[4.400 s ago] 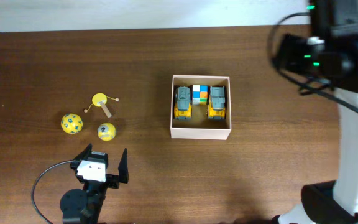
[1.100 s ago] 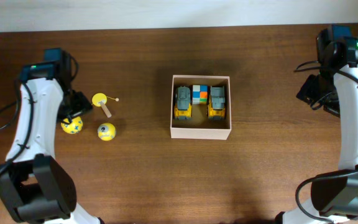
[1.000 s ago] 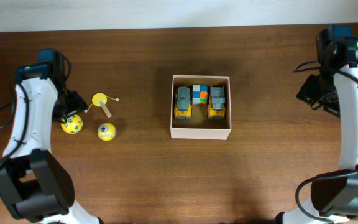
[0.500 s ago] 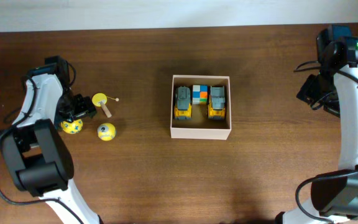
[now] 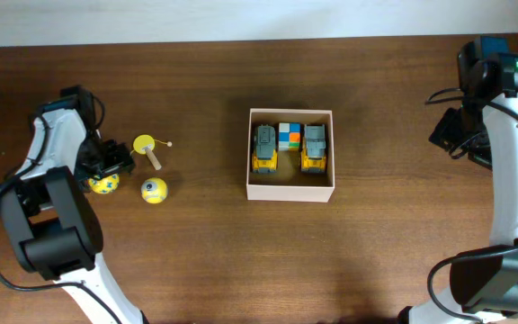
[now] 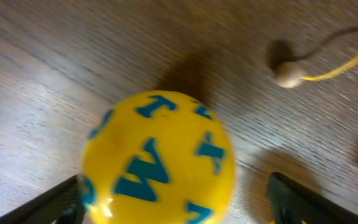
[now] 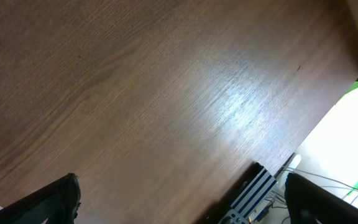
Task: Pack container
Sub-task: 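Lower the left gripper and grasp the yellow lettered ball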
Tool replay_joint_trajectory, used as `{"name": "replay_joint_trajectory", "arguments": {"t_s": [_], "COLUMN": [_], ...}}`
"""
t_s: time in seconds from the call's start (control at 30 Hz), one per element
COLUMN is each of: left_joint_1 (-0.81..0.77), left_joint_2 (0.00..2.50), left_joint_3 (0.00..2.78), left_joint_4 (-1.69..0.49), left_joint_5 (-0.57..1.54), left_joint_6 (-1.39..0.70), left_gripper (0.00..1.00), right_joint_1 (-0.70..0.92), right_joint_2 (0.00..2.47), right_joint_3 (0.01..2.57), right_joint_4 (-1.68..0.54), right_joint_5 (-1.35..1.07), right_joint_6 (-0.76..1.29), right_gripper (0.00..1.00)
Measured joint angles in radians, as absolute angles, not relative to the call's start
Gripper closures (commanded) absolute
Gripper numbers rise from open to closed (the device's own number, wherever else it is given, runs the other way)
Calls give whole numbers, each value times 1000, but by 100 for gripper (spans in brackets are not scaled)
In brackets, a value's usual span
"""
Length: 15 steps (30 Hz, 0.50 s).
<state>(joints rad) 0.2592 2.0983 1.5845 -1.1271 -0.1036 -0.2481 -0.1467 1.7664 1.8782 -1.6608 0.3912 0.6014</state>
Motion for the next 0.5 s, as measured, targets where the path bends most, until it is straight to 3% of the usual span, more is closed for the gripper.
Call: {"name": "replay_joint_trajectory", "arguments": {"t_s": [0.23, 0.43, 0.5], "left_joint_1": [295, 297, 297], "left_joint_2": [2103, 2103, 2103], "left_joint_3": [1584, 1584, 1584], "left_joint_4": [-1086, -1056, -1057], "left_joint_5": [-101, -80, -74], "left_joint_6": [-245, -247, -243], "left_gripper": [21, 41, 44], "right_joint_1": [-147, -147, -147], "right_joint_2": [1766, 1766, 1766], "right_joint_3": [1878, 1878, 1878], "right_joint_4": [-1661, -1661, -1661], "right_joint_5": [391, 391, 391], "right_joint_6": [601, 602, 601], "right_gripper": [1, 1, 1]}}
